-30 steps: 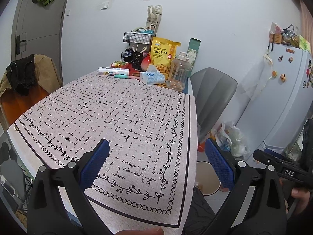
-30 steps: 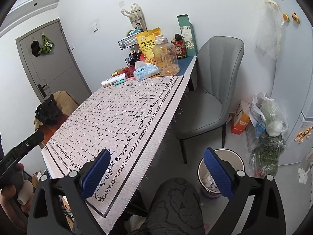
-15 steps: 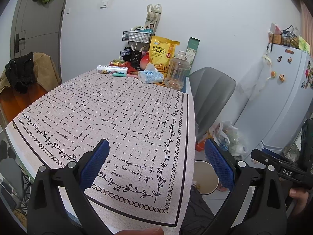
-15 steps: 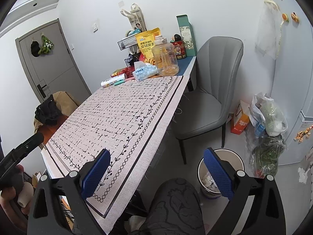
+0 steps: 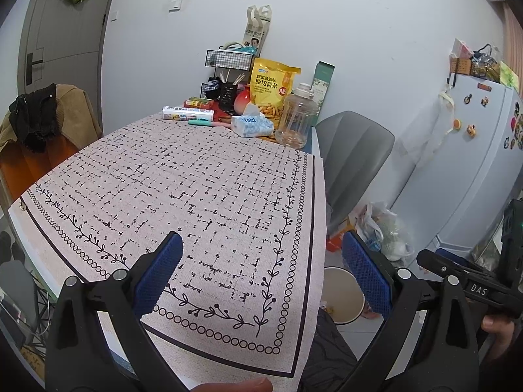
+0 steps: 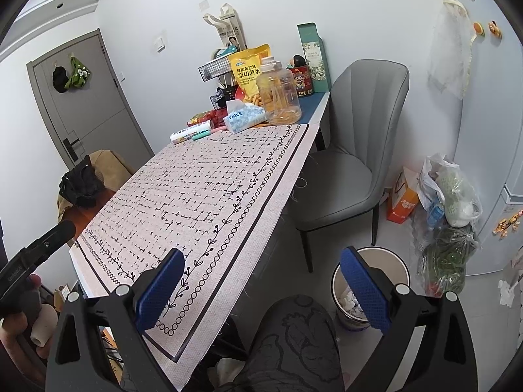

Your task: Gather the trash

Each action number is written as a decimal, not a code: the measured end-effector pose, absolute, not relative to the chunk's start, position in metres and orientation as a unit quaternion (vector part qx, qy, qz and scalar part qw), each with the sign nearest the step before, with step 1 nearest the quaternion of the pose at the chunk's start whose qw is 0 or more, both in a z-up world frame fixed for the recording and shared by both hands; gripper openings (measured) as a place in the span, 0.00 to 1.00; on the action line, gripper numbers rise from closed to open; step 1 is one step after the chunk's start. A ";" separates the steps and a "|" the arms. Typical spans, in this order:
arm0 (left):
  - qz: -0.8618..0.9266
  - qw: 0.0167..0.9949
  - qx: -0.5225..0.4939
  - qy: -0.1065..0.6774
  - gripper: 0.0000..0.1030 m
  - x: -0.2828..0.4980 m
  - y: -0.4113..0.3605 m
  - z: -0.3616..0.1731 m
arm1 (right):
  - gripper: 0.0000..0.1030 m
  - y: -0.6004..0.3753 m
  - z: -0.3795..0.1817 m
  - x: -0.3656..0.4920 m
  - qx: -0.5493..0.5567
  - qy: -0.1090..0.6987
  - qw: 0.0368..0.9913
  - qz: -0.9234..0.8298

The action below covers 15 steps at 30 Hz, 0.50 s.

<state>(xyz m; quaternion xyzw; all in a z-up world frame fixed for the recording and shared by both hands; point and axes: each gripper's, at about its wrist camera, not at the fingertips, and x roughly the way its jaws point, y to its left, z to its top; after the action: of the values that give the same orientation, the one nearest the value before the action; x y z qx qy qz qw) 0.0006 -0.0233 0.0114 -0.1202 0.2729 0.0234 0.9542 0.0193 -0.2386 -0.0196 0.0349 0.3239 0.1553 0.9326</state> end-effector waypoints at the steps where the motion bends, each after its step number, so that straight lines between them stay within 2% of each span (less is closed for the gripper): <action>1: 0.023 0.954 -0.121 0.273 0.94 0.001 -0.024 0.011 | 0.91 -0.239 -0.020 0.019 0.035 0.324 0.933 0.155; 15: 0.015 0.951 -0.128 0.282 0.94 0.007 -0.025 0.003 | 0.91 -0.237 -0.025 0.024 0.034 0.331 0.931 0.149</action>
<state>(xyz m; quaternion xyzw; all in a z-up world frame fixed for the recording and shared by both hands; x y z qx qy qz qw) 0.0067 -0.0254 0.0029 -0.1282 0.2822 0.0146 0.9506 0.0239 -0.2371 -0.0248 0.0337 0.3307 0.1486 0.9313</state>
